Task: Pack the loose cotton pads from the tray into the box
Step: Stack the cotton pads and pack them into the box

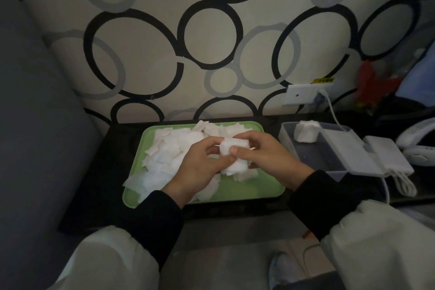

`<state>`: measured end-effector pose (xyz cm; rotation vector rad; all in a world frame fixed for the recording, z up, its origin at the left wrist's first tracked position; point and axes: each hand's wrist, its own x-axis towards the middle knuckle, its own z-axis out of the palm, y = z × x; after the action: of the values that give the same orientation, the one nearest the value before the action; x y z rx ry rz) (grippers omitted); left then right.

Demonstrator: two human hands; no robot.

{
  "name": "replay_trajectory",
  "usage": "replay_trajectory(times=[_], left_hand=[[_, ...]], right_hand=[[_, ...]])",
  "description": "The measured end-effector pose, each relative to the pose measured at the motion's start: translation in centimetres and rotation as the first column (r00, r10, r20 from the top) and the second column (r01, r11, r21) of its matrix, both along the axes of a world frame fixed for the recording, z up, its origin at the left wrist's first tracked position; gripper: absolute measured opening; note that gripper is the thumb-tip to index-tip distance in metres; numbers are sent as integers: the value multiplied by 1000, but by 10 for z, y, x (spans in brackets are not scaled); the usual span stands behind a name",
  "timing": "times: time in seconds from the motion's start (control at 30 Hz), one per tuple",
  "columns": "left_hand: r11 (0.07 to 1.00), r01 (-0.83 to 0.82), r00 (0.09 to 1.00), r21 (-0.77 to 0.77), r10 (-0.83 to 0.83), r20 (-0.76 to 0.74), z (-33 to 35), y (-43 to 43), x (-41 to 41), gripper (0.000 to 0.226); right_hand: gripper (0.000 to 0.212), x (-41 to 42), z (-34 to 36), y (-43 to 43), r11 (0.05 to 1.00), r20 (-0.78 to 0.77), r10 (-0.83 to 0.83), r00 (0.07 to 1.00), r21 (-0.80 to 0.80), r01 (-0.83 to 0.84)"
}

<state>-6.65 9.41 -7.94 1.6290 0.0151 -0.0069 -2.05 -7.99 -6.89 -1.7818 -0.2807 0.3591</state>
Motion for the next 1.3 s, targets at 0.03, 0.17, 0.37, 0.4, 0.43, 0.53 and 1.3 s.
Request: replay_trajectory(times=[0.03,0.17,0.37,0.4,0.43,0.53,1.3], left_hand=[[1000,-1,1000,-2,1,-8,1,-2,0,38],[999,40,998,-28,-42,-45,4,-16,0,50],[994,65,998,86,-64,-15,-1,-37,10,44],[990,75,997,119,-75,-3,-1,-41,13,44],[985,86,996,146,-89,13,-1,-49,15,43],[986,58,995,155,-69,68,1,-75,26,39],[834,101,980,542,-177,91,-35,-160,72,28]], right_hand=[[29,0,0,-2,1000,35,-12,999,3,12],[23,-2,5,-17,998,110,-66,992,12,65],[34,4,23,-48,983,225,8,974,-182,34],[37,7,29,-55,975,216,56,975,-223,-7],[37,9,35,-64,962,209,111,972,-269,-52],[26,17,53,-90,894,252,212,944,-441,-83],[33,129,7,-170,398,309,185,933,-891,216]])
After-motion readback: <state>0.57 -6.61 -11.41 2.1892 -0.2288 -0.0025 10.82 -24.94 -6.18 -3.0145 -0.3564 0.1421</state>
